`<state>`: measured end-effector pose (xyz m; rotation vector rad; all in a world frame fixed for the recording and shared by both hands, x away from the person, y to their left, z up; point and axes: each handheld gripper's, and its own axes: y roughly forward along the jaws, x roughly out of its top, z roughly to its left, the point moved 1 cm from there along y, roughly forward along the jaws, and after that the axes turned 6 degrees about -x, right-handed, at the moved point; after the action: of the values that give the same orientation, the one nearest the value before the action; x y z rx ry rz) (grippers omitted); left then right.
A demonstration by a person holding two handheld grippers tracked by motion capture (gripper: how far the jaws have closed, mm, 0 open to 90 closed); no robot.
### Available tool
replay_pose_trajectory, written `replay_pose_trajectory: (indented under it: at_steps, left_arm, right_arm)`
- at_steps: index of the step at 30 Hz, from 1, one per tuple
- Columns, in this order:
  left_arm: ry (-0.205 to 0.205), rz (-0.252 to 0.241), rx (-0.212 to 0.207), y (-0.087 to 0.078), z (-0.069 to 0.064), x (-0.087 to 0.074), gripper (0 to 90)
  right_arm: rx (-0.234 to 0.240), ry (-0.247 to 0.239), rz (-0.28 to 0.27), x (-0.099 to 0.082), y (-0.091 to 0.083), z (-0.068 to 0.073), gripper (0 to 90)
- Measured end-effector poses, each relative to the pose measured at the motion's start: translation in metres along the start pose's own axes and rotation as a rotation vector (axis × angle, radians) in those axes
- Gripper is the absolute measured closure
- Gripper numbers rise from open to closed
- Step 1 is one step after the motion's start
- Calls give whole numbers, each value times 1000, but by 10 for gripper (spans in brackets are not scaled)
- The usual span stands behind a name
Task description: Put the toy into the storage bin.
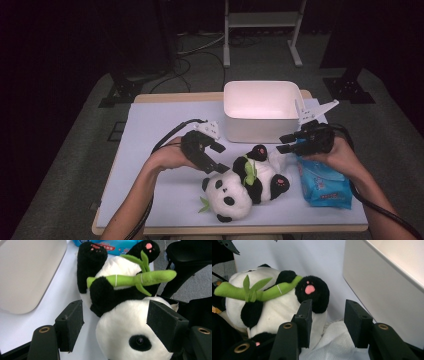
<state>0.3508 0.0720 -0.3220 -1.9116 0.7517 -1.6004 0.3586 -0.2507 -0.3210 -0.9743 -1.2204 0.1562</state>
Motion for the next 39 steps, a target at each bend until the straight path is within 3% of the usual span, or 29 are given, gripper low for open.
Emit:
replay_pose_trajectory:
  at_steps: [10,16,25,39]
  left_arm:
    - [-47,-26,43,-7,5,-21,271]
    - [-65,-20,53,-10,6,-31,251]
    - [-103,-19,102,-14,6,-53,208]
    - [-147,-26,154,-21,6,-79,163]
  right_arm:
    - [31,-35,3,20,11,4,559]
    - [34,-48,2,27,14,4,540]
    - [33,-75,15,37,19,4,501]
    - [18,-100,29,52,29,-9,453]
